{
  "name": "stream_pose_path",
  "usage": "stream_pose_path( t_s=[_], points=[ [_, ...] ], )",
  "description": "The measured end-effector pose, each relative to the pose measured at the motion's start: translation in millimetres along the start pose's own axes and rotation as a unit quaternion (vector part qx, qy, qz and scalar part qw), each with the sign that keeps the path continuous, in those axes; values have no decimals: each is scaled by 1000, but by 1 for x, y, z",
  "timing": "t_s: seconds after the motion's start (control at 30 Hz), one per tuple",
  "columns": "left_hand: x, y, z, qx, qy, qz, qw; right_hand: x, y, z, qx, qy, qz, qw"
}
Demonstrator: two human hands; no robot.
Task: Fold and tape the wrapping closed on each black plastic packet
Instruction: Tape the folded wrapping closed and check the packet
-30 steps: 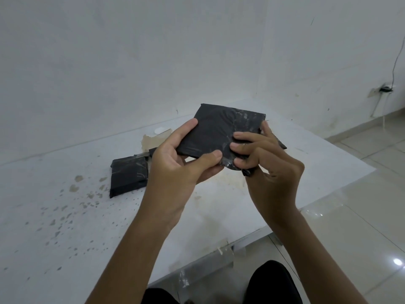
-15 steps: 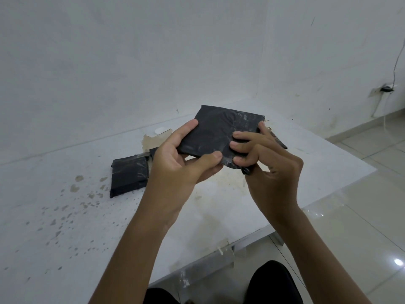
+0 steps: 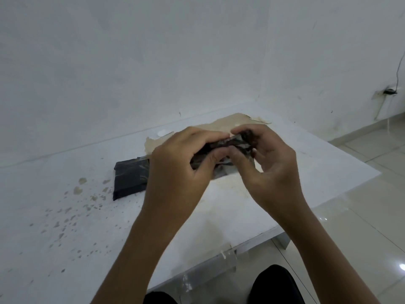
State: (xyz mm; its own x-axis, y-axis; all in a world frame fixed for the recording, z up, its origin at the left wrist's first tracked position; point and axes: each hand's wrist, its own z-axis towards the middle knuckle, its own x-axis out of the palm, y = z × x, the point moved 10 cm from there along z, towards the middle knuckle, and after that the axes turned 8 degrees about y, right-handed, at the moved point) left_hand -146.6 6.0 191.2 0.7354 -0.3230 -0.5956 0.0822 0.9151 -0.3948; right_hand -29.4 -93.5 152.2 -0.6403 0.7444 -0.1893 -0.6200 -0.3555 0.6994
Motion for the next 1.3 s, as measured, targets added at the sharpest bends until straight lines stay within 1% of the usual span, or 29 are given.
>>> stream_pose_path(
  t_s=[0.03,0.1,0.2,0.3,0.37,0.43,0.53,0.7,0.8,0.83,0.9,0.97,1.07,1.17,1.3],
  points=[
    [0,4,1,-24,-4,-24,999,3,-2,0,28,9,41,999],
    [5,14,2,-72,7,-64,995,4,-4,0,75,0,91,993],
    [15,22,1,-134,40,-119,983,-4,-5,1,116,-58,73,989],
    [20,21,2,-152,42,-157,975,-7,-13,-2,173,-98,100,975],
    [20,23,2,-162,34,-163,973,-6,-23,-6,222,-112,132,960],
    [23,29,1,-188,33,-173,966,-3,-29,-9,252,-119,153,948],
    [31,38,-3,-218,40,-187,957,-3,-32,-11,261,-129,159,943],
    [42,50,-10,-262,65,-219,938,-2,-39,-17,269,-141,138,943],
    [51,59,-14,-298,110,-250,914,2,-38,-15,265,-115,108,951],
    [53,61,-14,-299,125,-250,912,3,-37,-13,261,-107,99,954],
    [50,61,-11,-268,122,-225,929,6,-35,-10,253,-101,91,958],
    [41,58,-8,-235,88,-207,945,8,-35,-7,247,-98,85,960],
    [35,60,-8,-239,60,-214,945,9,-36,-5,248,-102,84,960],
    [38,68,-11,-270,53,-242,931,9,-40,-4,254,-101,95,957],
    [52,82,-23,-331,73,-308,889,11,-43,-4,257,-85,81,959]
  ],
)
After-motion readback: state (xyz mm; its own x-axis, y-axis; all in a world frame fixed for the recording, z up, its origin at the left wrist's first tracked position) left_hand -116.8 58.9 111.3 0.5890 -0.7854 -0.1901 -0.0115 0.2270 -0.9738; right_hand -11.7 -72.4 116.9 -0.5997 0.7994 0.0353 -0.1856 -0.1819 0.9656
